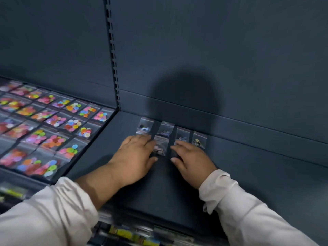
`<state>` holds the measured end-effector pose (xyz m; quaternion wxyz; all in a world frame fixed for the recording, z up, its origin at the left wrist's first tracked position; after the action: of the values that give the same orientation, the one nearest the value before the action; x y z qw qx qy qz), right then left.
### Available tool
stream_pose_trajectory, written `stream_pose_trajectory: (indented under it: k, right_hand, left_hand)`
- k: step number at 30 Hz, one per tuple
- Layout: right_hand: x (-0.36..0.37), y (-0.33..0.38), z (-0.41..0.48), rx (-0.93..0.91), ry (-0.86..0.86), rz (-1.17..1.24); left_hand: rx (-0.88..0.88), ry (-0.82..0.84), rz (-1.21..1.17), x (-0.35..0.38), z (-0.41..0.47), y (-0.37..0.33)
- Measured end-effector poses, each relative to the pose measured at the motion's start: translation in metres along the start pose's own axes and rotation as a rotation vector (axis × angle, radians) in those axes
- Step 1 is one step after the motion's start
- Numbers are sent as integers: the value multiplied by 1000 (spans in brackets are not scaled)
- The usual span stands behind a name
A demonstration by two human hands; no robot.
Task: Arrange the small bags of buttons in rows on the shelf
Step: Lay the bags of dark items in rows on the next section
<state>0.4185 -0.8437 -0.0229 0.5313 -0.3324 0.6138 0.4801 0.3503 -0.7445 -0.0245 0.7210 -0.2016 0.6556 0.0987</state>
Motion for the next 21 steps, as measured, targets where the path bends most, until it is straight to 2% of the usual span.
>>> stream_pose_trajectory:
  k: [5, 10, 21]
  right_hand:
    - [-16, 46, 11, -10, 2, -42]
    - [-30, 123, 36, -83, -25, -99]
    - [7, 361, 130, -266, -49, -71]
  left_hand:
    - [-34, -56, -6, -31, -28, 36]
    - [-125, -138, 24, -73, -66, 102]
    - [-336, -218, 105, -149, -203, 324]
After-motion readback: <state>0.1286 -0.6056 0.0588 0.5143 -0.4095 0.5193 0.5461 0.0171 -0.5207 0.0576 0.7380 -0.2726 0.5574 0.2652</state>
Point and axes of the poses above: each hand's wrist, its own z-axis towards the middle knuckle, its own x-axis out of the palm, y = z × x, the point moved 10 cm from there along z, towards the middle knuckle, and after that the axes turned 12 degrees about -x, right-handed, at the moved point
